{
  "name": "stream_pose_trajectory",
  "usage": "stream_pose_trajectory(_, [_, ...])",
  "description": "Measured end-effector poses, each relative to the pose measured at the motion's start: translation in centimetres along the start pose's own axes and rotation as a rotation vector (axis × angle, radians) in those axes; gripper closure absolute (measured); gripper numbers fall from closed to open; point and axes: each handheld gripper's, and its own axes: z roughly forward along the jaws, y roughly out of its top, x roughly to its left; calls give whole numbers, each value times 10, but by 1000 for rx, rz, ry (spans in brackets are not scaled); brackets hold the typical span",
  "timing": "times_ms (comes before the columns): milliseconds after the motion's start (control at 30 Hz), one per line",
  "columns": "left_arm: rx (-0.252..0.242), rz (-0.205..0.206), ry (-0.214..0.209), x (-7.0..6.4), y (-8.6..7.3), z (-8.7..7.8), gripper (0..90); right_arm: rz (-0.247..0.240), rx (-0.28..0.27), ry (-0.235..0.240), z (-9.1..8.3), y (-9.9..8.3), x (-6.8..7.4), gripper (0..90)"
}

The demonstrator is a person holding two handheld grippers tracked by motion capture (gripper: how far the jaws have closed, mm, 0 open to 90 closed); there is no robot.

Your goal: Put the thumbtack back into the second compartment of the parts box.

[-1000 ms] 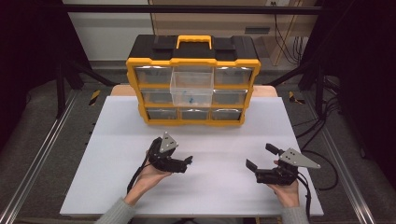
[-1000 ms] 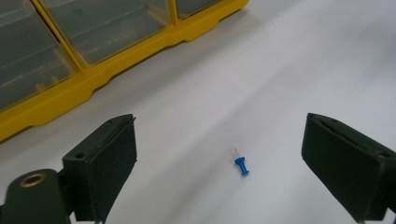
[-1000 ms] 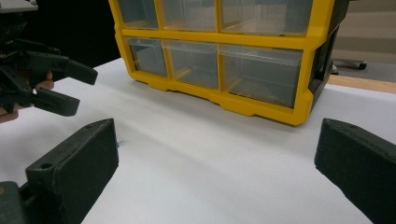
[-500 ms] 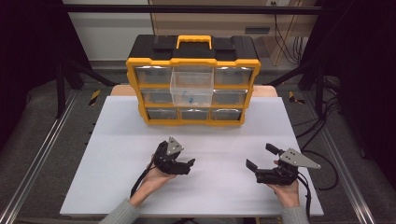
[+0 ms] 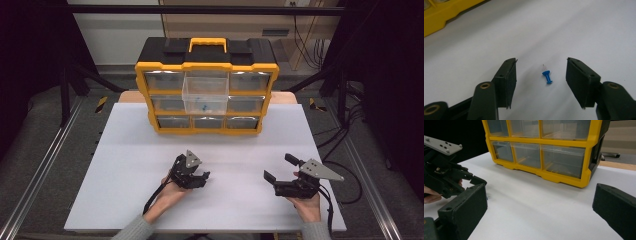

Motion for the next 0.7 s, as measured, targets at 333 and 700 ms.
stream_pose_trajectory(333, [21,-19,9,-2,-2,7,558,15,-2,-4,0,1,1,3])
stream_pose_trajectory(700, [29,-19,-10,-3,-3,9,696,14,-4,-3,0,1,1,3])
